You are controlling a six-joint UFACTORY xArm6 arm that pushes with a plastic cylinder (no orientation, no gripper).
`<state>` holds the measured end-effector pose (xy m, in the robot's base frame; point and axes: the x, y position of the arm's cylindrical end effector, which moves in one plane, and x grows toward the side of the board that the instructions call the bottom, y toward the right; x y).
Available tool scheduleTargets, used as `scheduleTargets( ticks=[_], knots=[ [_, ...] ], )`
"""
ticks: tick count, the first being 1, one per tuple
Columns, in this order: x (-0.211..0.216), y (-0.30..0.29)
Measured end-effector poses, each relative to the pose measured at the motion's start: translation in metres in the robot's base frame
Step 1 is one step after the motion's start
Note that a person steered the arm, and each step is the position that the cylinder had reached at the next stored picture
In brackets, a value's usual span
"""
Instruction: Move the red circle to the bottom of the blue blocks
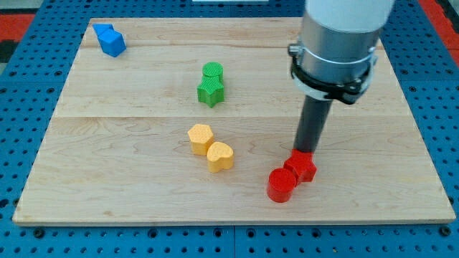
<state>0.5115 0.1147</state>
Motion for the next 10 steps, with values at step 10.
scheduleTargets(
  ticks=[10],
  knots=[
    [-0.026, -0.152]
  ],
)
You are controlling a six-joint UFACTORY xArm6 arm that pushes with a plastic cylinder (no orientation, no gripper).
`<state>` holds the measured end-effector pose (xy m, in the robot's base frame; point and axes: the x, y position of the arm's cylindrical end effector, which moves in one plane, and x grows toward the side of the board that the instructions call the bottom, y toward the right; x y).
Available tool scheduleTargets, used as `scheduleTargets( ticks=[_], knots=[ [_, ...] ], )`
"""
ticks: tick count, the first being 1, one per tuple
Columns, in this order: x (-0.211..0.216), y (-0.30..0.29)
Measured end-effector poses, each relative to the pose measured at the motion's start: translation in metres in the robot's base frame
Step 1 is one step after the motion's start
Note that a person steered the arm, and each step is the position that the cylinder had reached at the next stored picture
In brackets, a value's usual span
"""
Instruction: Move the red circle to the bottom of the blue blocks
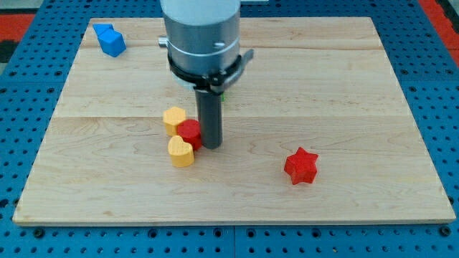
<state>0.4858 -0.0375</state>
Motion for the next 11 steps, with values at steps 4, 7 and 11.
scheduleTargets(
  ticks=[4, 7, 11],
  knots=[
    [-0.012, -0.144],
    [-0.063, -0.150],
    [-0.082, -0.158]
  ],
)
